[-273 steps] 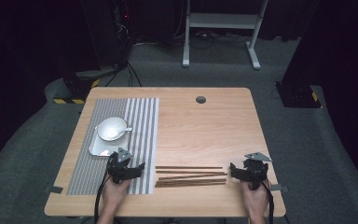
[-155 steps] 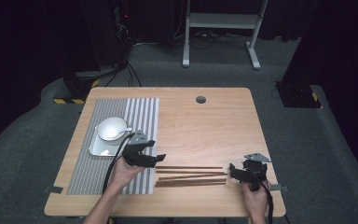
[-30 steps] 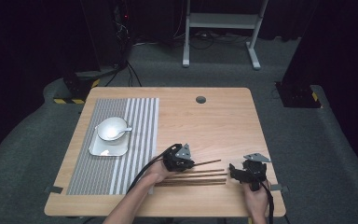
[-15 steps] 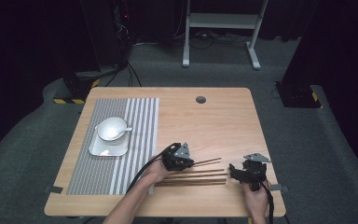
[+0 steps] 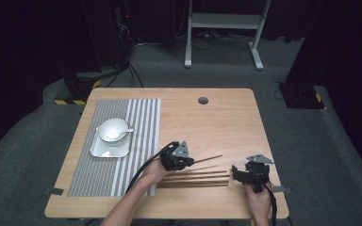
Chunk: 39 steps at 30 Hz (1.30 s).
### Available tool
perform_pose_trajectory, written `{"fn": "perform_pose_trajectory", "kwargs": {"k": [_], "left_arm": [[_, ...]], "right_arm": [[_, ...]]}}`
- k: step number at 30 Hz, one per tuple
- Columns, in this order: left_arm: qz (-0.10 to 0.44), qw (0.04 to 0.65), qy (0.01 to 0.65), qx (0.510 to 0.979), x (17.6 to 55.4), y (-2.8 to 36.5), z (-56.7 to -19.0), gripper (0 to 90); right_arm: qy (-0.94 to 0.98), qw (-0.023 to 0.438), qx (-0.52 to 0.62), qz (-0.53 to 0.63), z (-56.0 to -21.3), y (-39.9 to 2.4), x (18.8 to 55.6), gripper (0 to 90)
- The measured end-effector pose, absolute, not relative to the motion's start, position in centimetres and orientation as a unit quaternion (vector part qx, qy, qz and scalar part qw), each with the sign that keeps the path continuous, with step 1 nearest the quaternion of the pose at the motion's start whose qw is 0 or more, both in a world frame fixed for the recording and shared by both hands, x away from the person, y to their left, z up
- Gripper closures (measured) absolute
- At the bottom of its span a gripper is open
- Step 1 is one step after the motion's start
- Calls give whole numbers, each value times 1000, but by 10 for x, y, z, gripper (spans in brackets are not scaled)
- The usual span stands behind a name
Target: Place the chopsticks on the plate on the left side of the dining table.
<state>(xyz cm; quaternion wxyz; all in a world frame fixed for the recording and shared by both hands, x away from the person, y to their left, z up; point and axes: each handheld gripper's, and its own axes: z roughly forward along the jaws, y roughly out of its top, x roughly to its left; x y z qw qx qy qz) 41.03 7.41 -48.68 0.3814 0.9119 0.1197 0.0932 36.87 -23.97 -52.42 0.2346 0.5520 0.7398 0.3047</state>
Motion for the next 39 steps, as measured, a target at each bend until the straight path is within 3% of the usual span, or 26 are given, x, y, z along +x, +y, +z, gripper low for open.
{"fn": "perform_pose_trajectory", "kwargs": {"k": [39], "left_arm": [[120,394,166,896,398,111,-459,852]], "right_arm": [[739,237,553,303,-524,-239,369,137]]}}
